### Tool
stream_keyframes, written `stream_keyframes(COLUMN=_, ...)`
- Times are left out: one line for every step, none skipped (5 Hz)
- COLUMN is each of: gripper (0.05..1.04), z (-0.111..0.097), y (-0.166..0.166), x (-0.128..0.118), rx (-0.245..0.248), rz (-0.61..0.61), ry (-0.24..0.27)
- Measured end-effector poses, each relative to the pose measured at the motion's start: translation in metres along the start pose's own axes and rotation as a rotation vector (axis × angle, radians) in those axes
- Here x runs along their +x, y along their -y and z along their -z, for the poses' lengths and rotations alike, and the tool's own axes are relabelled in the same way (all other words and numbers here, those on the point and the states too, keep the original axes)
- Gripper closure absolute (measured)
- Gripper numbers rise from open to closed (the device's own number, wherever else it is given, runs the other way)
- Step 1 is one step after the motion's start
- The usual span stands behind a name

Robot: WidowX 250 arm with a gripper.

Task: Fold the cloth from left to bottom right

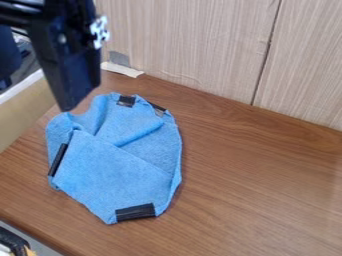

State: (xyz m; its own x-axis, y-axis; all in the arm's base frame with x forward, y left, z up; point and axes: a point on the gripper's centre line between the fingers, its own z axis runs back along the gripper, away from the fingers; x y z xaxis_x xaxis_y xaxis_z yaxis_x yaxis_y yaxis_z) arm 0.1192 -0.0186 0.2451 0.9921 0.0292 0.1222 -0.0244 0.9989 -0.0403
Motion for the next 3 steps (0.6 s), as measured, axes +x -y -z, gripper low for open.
stream_keyframes(gripper=0.083, z=0.002, y=0.0, x=0.0, rx=-0.001, rz=-0.004, ry=-0.006)
stream_keyframes(gripper=0.083, z=0.023, y=0.006, x=0.024, rx=-0.004, rz=-0.037, ry=-0.086)
stream_keyframes(gripper=0.083, z=0.05, y=0.009, x=0.043, rx=0.06, rz=-0.06, ry=-0.141)
